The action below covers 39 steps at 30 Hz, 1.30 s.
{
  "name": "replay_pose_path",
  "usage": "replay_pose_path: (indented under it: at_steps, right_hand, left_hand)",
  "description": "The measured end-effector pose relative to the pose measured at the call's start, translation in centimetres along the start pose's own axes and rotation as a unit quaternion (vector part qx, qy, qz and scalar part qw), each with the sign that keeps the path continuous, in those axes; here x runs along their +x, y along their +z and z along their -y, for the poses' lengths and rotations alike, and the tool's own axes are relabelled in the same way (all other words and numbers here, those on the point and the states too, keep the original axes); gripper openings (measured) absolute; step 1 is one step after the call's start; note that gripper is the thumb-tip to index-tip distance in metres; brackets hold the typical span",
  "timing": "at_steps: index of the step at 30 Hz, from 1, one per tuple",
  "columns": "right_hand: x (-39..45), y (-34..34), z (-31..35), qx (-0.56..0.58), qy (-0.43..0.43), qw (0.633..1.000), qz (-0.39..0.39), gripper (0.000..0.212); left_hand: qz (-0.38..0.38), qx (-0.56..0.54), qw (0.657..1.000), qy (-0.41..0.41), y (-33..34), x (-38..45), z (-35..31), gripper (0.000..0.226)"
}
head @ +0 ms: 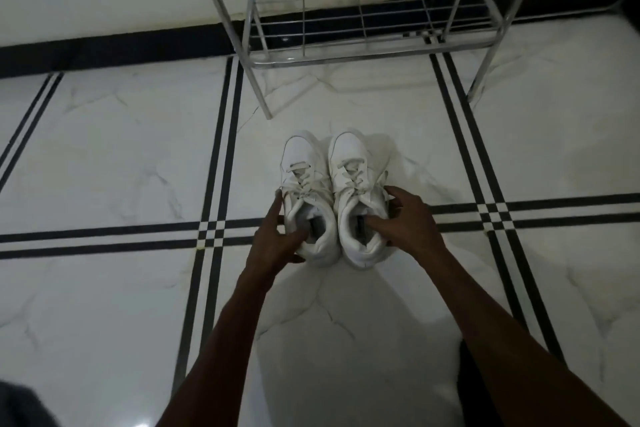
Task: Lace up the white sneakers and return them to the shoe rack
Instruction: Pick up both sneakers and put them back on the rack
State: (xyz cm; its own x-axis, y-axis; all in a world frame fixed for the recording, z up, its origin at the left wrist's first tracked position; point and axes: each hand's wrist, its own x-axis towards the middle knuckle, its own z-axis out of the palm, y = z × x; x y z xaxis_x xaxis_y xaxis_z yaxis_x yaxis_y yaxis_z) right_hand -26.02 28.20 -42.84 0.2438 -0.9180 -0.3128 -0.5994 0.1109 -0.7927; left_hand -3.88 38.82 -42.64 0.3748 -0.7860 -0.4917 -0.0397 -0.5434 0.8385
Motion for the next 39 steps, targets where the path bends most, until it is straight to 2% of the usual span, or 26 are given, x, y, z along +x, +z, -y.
replay_pose_path:
  at_steps: [4, 9, 12, 20, 23, 30, 39]
  right_hand:
    - [1.1, -3.0, 1.5, 0.024, -0.012, 0.999, -0.022, 0.053]
    - [-0.9, -8.5, 6.6, 0.044, 0.009, 0.999, -0.018, 0.048]
    - [-2.4, -12.8, 11.4, 0.056, 0.022, 0.998, -0.024, 0.051]
    - [-4.9, -25.8, 26.5, 0.037, 0.036, 0.999, -0.019, 0.041]
    - [-3.9, -29.4, 30.4, 0.029, 0.046, 0.998, -0.009, 0.046]
    - [1.4, -32.4, 35.3, 0.022, 0.026, 0.999, -0.009, 0.055]
    - [13.2, -31.3, 34.9, 0.032, 0.044, 0.998, 0.02, 0.054]
  left_hand:
    - [-0.006, 0.015, 0.999, 0.029, 1.0, 1.1, -3.4, 0.087]
    - [0.023, 0.024, 0.999, -0.005, 0.3, -1.7, -11.9, 0.088]
    - [0.033, 0.02, 0.999, -0.019, -0.5, -4.4, -18.1, 0.093]
    - [0.045, 0.05, 0.997, -0.03, -2.7, -10.7, -36.5, 0.096]
    - [0.035, 0.059, 0.997, -0.034, -3.0, -11.4, -41.9, 0.097]
    - [0.02, 0.061, 0.997, -0.031, -3.0, -7.7, -48.5, 0.092]
    - [0.034, 0.053, 0.996, -0.067, -2.0, 4.0, -51.4, 0.089]
